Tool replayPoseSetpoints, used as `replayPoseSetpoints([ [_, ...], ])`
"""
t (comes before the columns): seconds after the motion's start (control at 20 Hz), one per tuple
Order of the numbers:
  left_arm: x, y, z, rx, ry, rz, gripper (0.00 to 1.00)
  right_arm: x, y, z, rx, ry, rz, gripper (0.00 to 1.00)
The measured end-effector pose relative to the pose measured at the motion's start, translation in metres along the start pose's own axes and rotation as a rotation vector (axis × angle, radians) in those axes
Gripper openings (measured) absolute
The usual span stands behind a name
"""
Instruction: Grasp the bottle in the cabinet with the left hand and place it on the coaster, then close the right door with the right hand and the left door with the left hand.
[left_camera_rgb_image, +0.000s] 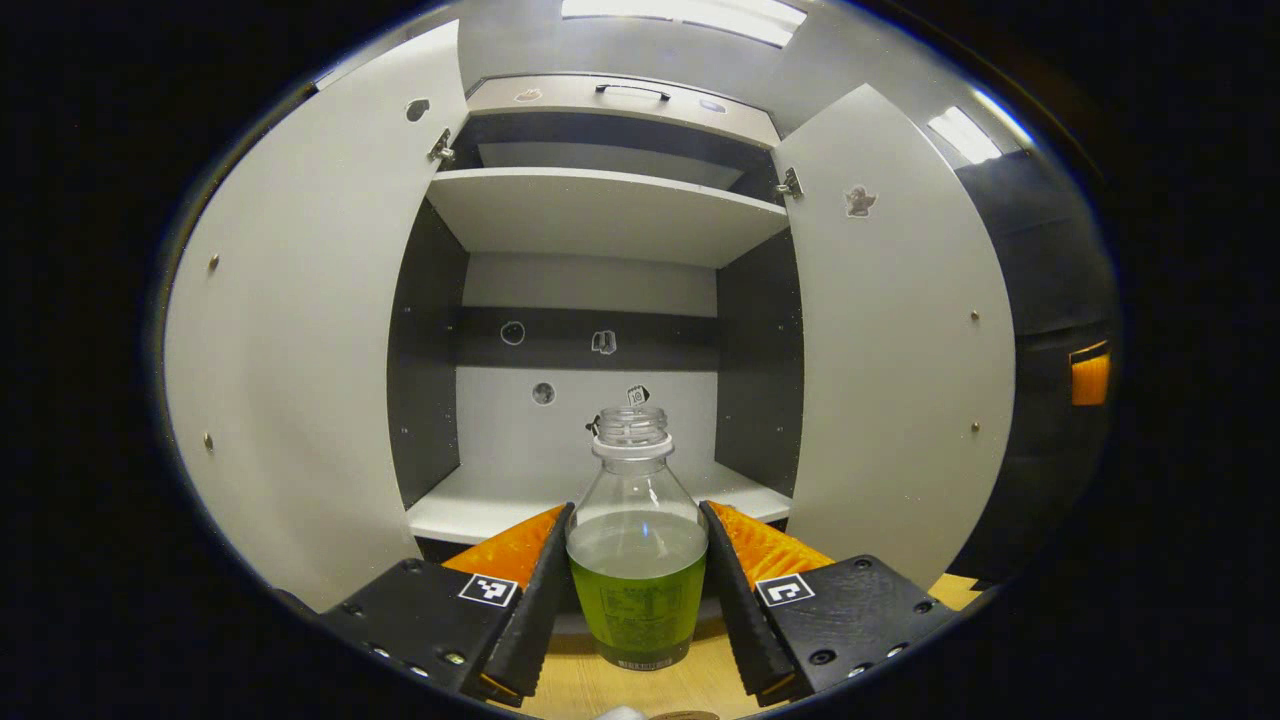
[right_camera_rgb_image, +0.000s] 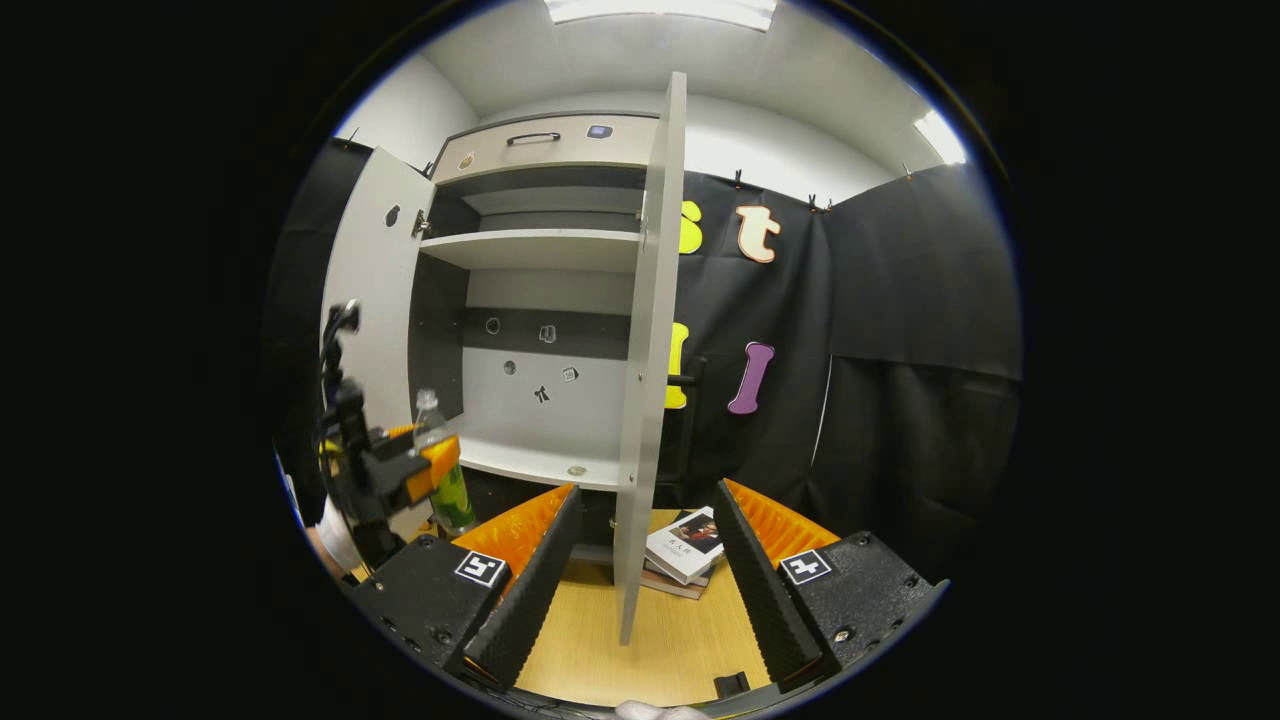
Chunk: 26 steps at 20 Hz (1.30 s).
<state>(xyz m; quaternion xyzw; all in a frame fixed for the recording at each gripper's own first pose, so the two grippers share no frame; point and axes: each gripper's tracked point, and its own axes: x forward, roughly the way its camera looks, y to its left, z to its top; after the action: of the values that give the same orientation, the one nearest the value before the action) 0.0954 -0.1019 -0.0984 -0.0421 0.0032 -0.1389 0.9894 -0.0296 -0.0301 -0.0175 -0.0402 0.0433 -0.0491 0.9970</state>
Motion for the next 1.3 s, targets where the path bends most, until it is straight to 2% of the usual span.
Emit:
replayPoseSetpoints([
  [0.4,-0.033,-0.030,-0.099,0.026,0.057,-0.072,0.72,0.002,0.012,-0.021,-0.033,0.061,0.036,0.82],
  [0.5,-0.040,-0.041,-0.117,0.033,0.044,-0.108,0.68,0.002,0.011,-0.026,-0.040,0.075,0.033,0.82],
  [0.55,-0.042,-0.047,-0.125,0.031,0.039,-0.129,0.72,0.002,0.010,-0.027,-0.041,0.078,0.030,0.82],
  [0.7,-0.049,-0.058,-0.158,0.009,0.065,-0.158,0.71,0.004,0.004,-0.031,-0.045,0.089,0.016,0.82],
  [1.05,-0.055,-0.068,-0.220,-0.023,0.107,-0.185,0.71,0.008,-0.007,-0.050,-0.062,0.148,0.000,0.82],
  [1.3,-0.055,-0.062,-0.250,-0.009,0.126,-0.165,0.72,0.009,-0.006,-0.053,-0.077,0.153,0.005,0.82],
])
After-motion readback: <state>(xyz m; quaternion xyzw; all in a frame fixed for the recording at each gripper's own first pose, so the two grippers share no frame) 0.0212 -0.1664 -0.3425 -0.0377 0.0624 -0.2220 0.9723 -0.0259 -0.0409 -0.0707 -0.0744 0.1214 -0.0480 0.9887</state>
